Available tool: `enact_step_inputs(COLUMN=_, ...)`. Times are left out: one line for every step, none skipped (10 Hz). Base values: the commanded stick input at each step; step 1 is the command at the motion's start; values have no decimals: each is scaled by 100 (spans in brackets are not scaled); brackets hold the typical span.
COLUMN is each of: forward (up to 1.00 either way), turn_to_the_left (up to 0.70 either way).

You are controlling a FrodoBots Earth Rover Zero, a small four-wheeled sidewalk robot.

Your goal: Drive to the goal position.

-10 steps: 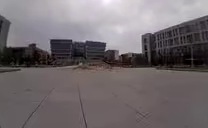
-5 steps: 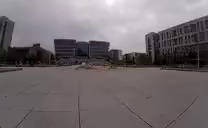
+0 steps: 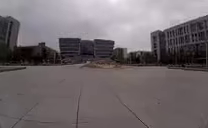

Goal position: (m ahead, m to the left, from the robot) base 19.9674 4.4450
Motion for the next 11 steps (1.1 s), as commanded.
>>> enact_step_inputs(forward=70, turn_to_the_left=14)
enact_step_inputs(forward=70, turn_to_the_left=14)
enact_step_inputs(forward=70, turn_to_the_left=14)
enact_step_inputs(forward=70, turn_to_the_left=12)
enact_step_inputs(forward=70, turn_to_the_left=8)
enact_step_inputs(forward=70, turn_to_the_left=1)
enact_step_inputs(forward=70, turn_to_the_left=0)
enact_step_inputs(forward=70, turn_to_the_left=0)
enact_step_inputs(forward=70, turn_to_the_left=0)
enact_step_inputs(forward=70, turn_to_the_left=0)
enact_step_inputs(forward=70, turn_to_the_left=0)
